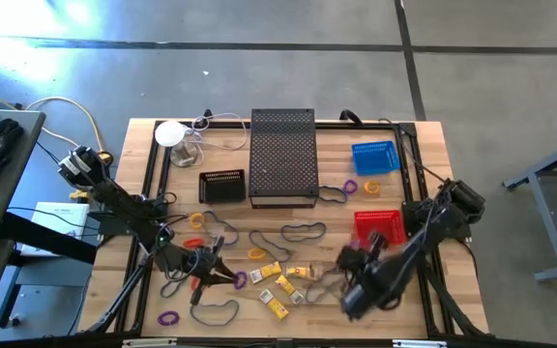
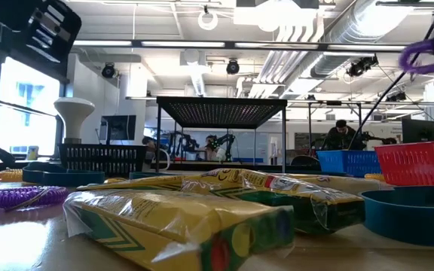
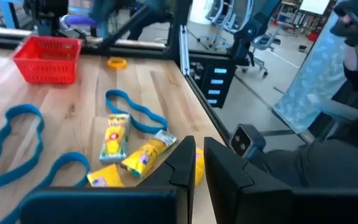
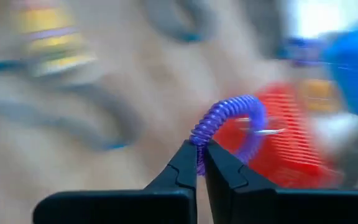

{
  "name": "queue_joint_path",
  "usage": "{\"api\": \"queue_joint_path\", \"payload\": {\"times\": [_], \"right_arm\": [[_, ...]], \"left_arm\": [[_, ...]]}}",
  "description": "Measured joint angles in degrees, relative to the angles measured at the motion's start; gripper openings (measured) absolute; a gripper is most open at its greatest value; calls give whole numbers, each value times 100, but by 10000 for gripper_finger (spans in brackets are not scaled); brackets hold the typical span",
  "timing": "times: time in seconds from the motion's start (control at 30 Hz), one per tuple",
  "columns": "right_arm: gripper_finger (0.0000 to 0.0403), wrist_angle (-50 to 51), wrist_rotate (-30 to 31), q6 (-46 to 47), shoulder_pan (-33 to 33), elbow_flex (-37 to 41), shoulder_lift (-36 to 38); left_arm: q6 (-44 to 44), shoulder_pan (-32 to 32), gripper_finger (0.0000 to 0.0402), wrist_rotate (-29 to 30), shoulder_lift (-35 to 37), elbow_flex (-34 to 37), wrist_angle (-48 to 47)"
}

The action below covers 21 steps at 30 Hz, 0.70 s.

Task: Pick & Place Office Desk Supplies
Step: Put the violet spring keychain into the blue bin

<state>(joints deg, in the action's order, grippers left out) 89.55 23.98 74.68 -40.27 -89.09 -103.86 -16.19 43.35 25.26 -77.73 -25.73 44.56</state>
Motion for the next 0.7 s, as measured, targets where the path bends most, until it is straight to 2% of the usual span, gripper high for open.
{"api": "queue_joint_path", "payload": {"times": [0.03, 0.1, 0.27, 0.37, 0.53, 0.7], "right_arm": [[4, 96, 4, 4, 180, -15, 62], [4, -90, 25, -583, 562, 52, 306], [4, -13, 802, -1881, 1651, 231, 908], [3, -14, 1045, -2116, 2288, 392, 1377], [3, -274, 884, -2273, 3483, 1131, 2369], [3, -1557, 533, -3007, 4752, 2353, 3152]], "left_arm": [[32, -27, 31, 1, 0, -1, 0], [58, -78, 31, 12, 0, -1, -19], [-68, -120, 31, 15, 0, -1, -71], [-149, -120, 31, 13, 0, -1, -71], [-124, -120, 31, 13, 0, -1, -72], [426, -183, 31, 144, 0, -1, -74]]}}
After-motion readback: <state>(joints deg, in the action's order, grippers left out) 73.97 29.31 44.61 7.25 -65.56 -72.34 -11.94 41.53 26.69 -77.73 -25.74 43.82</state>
